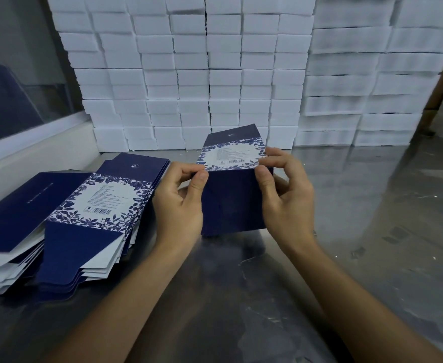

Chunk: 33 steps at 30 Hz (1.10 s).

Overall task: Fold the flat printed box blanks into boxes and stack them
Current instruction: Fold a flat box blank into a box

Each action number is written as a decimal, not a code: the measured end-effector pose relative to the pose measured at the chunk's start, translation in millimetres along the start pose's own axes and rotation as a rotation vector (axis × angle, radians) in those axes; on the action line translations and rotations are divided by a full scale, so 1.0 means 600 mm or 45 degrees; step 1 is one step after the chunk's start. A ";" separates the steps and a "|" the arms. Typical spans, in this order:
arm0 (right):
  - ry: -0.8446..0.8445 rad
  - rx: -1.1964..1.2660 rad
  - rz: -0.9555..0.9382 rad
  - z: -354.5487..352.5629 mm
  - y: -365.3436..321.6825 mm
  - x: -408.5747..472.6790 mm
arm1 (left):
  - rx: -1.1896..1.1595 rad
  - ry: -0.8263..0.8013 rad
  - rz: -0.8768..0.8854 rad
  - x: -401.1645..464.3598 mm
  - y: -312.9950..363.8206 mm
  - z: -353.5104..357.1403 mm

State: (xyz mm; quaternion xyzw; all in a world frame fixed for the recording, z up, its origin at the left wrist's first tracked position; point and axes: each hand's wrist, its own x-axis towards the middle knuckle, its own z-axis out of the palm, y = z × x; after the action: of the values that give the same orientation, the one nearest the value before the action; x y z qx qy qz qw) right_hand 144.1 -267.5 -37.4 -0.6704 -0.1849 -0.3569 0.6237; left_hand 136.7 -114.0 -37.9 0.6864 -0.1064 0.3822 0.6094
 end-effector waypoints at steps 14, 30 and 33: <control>0.009 0.307 0.346 -0.012 -0.007 0.007 | -0.184 -0.219 -0.185 -0.006 0.003 -0.002; -0.075 0.067 0.112 0.000 0.009 -0.006 | 0.238 0.029 0.186 -0.013 0.000 -0.006; -0.014 0.019 0.087 0.002 0.009 -0.007 | 0.363 0.073 0.296 -0.013 0.005 -0.005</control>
State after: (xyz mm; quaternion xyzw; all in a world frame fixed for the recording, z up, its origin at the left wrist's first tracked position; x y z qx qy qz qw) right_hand 145.3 -266.3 -44.1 -0.6735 -0.1678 -0.3303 0.6396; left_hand 128.5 -114.6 -40.5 0.7376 -0.1124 0.4809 0.4605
